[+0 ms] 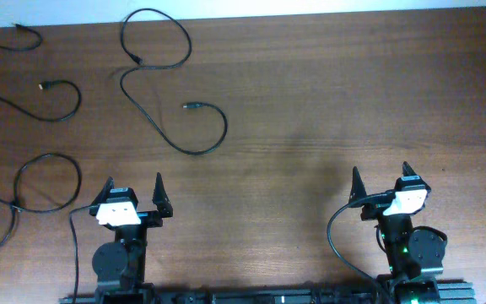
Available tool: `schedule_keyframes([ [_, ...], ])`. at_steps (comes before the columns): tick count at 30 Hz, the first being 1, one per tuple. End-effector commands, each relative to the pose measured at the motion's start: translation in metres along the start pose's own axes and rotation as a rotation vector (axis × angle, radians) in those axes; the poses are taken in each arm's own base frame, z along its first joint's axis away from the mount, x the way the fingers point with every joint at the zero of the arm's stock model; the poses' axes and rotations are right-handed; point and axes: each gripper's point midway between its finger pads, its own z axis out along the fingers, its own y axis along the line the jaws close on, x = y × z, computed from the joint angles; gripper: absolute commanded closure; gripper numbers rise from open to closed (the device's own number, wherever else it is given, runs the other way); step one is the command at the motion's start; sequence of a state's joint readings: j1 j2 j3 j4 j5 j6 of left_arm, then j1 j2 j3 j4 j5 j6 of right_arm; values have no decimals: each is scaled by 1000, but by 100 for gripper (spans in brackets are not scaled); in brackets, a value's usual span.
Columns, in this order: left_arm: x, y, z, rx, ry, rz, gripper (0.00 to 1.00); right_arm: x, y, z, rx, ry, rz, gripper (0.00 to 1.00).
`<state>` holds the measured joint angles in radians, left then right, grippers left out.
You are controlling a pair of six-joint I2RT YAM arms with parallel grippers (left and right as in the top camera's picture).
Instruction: Untangle cables
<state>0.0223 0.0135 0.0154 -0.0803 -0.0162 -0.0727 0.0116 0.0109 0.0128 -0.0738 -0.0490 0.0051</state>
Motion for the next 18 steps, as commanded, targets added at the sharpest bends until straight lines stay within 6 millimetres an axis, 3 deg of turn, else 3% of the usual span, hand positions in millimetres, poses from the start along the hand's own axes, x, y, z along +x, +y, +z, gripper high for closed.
schedule_keyframes([
  [1, 2, 3, 0, -13, 1, 19, 1, 3, -2, 0, 10, 3, 10, 2],
  [18, 2, 2, 0, -11, 1, 66, 1, 3, -2, 0, 10, 3, 10, 2],
])
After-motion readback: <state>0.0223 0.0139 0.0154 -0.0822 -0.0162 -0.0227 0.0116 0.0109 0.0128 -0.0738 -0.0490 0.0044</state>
